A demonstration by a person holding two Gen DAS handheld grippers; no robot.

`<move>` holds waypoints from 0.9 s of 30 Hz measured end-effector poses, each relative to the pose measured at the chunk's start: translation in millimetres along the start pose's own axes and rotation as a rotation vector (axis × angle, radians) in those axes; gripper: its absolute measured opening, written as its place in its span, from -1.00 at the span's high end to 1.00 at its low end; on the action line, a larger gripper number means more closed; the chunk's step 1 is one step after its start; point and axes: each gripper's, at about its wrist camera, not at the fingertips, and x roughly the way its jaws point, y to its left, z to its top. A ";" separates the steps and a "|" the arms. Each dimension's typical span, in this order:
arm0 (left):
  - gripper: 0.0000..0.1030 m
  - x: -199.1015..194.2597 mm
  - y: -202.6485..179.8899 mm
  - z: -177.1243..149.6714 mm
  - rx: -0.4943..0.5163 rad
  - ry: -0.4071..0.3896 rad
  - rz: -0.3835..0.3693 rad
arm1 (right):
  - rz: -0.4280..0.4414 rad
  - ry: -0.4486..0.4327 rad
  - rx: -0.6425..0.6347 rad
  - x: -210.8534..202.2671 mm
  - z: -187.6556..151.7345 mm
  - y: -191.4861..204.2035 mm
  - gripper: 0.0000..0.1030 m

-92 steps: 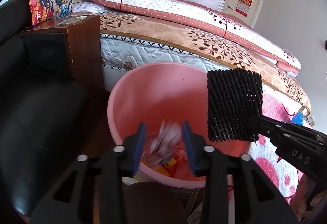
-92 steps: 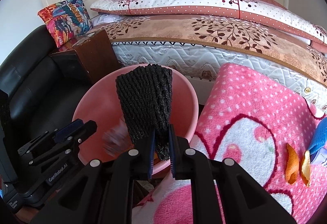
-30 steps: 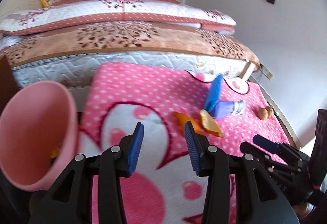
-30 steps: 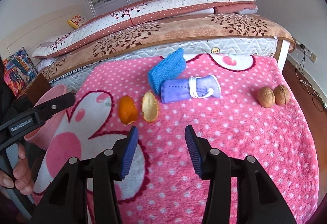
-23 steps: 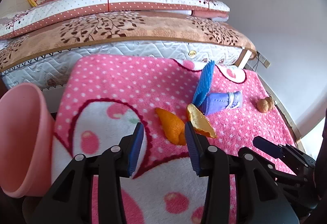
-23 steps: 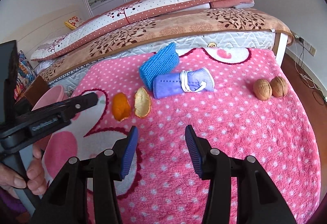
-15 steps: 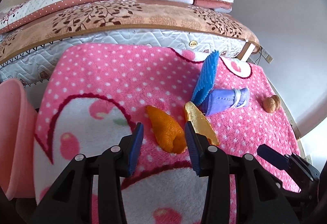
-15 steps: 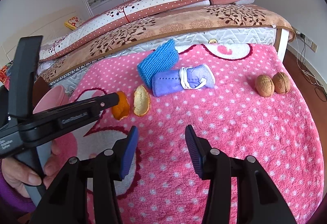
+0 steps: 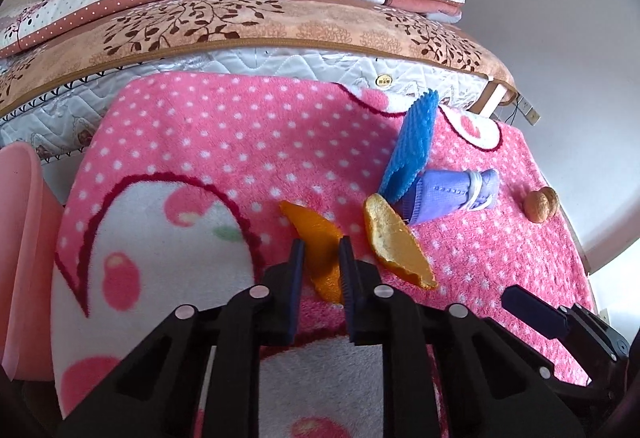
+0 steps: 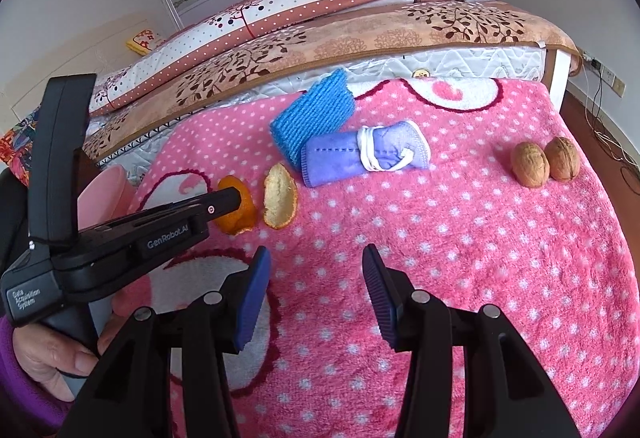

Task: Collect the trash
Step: 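Grasp orange peel with left gripper while right gripper grasps pale peel, then carry orange peel in left tool and pale peel in right tool over bucket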

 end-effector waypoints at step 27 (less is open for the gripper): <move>0.77 -69.1 32.2 -20.9 -0.014 -0.106 -0.009 | -0.030 0.084 -0.064 54.3 19.7 31.2 0.64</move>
